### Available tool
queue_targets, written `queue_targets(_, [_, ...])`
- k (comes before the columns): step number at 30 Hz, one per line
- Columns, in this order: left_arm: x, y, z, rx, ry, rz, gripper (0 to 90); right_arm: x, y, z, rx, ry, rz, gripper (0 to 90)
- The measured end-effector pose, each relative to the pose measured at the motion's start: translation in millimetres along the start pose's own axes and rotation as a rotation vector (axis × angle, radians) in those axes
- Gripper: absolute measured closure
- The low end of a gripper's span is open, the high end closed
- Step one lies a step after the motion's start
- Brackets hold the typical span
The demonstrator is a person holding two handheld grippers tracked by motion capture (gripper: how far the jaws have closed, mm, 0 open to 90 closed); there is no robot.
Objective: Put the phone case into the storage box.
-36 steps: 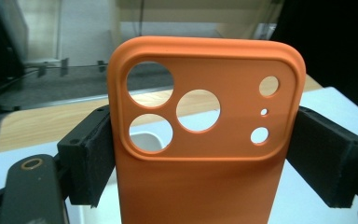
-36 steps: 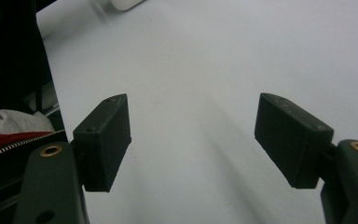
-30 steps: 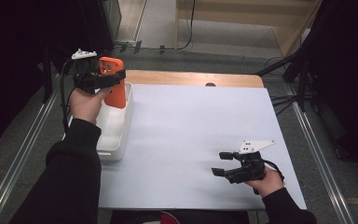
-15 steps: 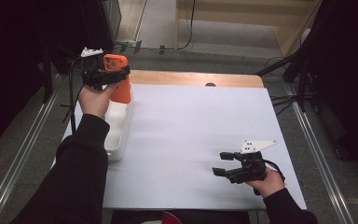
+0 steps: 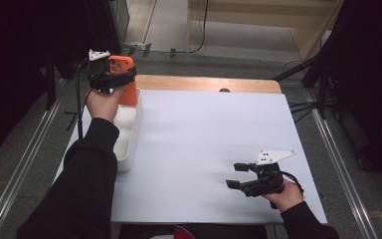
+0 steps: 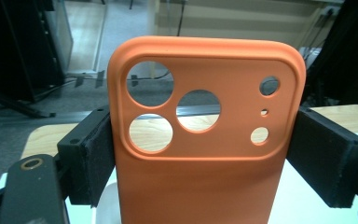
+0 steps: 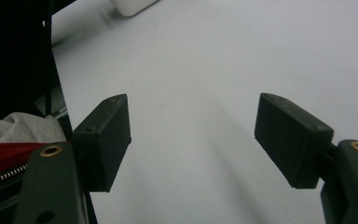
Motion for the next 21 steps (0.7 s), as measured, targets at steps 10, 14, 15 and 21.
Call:
queue_targets(10, [-3.3, -7.6, 14.7, 0.035, -0.01, 0.001, 15.8, 1.4, -1.1, 1.2, 0.014, 0.002, -0.003, 26.0])
queue_targets(14, [-3.7, -9.8, 20.3, 0.04, -0.007, -0.005, 15.8, 1.5, -1.4, 1.8, 0.014, -0.003, -0.006, 26.0])
queue_targets(15, [-4.1, -10.4, 22.0, 0.039, -0.007, -0.004, 15.8, 1.7, -1.3, 2.0, 0.013, 0.0, -0.008, 26.0])
queue_targets(21, [-9.1, -13.5, 31.9, 0.044, -0.018, -0.013, 15.8, 1.6, -1.2, 1.6, 0.016, 0.002, -0.004, 26.0])
Point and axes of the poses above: each handheld gripper's, and its own axes: z roughly forward along the jaws, x roughly out of its top, y roughly to its right, the point moved 5 cm from there along z, roughly forward along the jaws, and after that the axes turned 12 degrees about -y, right-handed, at the moved point
